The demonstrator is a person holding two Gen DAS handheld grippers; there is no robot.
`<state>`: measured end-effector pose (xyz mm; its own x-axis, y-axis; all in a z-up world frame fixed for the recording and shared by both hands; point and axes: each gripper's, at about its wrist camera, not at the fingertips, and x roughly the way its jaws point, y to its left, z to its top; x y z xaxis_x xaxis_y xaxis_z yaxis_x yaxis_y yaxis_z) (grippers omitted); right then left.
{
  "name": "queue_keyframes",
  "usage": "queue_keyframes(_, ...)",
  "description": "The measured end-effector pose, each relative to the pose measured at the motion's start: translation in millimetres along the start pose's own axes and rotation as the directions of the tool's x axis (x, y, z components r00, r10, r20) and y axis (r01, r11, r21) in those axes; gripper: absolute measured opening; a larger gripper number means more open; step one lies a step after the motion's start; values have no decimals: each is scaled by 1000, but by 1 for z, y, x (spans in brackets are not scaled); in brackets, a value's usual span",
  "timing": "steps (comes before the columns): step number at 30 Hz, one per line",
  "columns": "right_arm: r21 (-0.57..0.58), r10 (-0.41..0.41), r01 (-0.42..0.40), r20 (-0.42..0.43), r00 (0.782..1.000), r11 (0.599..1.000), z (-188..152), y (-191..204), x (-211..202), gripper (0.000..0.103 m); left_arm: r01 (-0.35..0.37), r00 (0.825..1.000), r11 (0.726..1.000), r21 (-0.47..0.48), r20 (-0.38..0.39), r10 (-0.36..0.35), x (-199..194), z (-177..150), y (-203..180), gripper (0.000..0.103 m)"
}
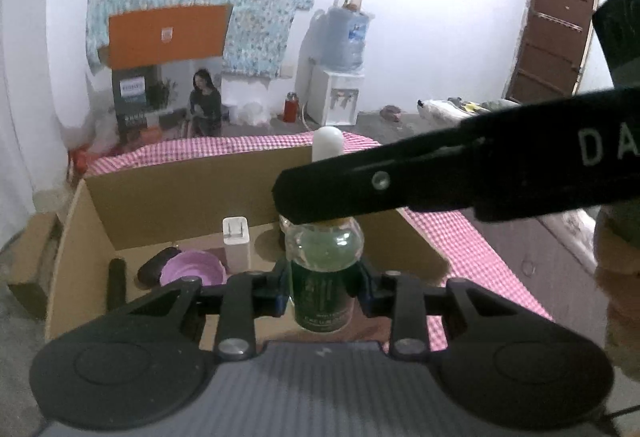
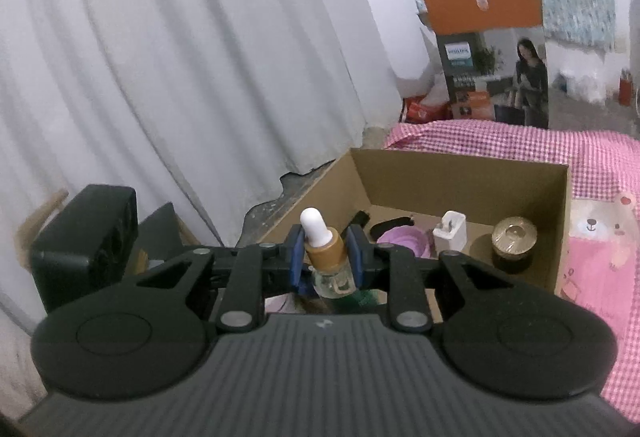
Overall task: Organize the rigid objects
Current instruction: 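Carry the dropper bottle into the box and open the right gripper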
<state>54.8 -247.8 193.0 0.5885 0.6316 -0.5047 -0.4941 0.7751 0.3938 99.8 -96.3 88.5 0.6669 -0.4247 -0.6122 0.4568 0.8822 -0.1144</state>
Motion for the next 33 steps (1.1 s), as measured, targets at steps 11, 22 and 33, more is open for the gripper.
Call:
queue_keyframes(11,152,-4,23,-124,992,988,29,-76,63,22,-29,987,992,-123,-162,9,85,24,34,34)
queue_keyframes(22,214,7,48,-246,969,976,1,-104,121,22,-54,971,988,-146,-239,18,104,16,49,42)
queue_keyframes(33,239,12,65,-308,951,969,-15,-104,142,25,-49,973,987,-151,-233,12,93,5,50,50)
